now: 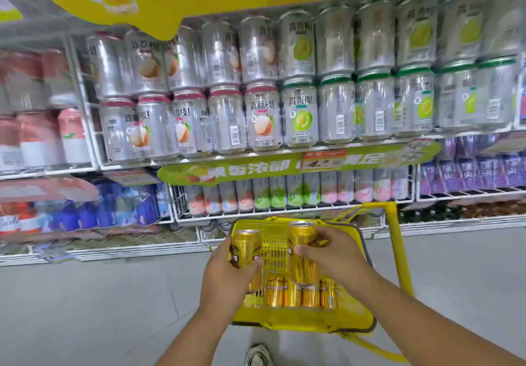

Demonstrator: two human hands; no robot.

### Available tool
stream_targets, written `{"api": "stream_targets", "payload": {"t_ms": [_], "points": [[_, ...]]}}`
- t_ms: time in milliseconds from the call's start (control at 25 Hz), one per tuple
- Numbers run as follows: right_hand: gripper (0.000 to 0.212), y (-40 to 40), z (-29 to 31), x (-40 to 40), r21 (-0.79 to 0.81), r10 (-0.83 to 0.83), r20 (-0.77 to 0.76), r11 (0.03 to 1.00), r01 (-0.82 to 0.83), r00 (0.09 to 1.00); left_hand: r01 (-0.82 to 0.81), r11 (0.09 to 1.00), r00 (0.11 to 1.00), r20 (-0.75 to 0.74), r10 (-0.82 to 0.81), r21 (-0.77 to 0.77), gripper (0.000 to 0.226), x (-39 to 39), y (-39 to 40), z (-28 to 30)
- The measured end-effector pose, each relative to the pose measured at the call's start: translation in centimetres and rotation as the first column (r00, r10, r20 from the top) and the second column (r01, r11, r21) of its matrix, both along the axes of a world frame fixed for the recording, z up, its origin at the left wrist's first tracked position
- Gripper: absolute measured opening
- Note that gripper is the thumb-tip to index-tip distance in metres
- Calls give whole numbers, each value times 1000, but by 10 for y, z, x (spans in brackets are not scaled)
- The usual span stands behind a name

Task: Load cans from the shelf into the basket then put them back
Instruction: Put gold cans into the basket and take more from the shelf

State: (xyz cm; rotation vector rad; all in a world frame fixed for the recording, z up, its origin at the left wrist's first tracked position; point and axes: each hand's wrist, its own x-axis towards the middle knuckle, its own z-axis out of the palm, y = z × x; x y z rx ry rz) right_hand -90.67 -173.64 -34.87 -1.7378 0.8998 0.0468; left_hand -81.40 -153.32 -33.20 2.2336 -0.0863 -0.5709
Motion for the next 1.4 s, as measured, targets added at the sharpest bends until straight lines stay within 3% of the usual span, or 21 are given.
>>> {"api": "stream_targets", "payload": {"t_ms": [400,680,880,1000,1160,1400], "points": [[14,-53,-197,-2,-58,-135,-204,990,126,970,20,1000,989,-145,-20,-1,29,14,-62,-209],[29,-83,-299,9,-196,-166,-332,975,104,929,12,1000,961,-277,-17,-19,33,7,-118,-322],[37,-89,-342,29,-245,-176,-365,966,88,914,34,999,961,-272,-42,-34,39,10,-143,-365],[43,-91,-360,38,-268,-181,-406,961,72,896,161,987,958,-236,-162,-22,46,12,-158,-382],[29,-87,-379,40,-300,-178,-458,953,37,871,182,983,960,-215,-181,-15,42,14,-166,-405],[30,-91,-382,37,-258,-157,-549,966,12,821,195,980,957,-211,-197,-29,50,14,-158,-424]]}}
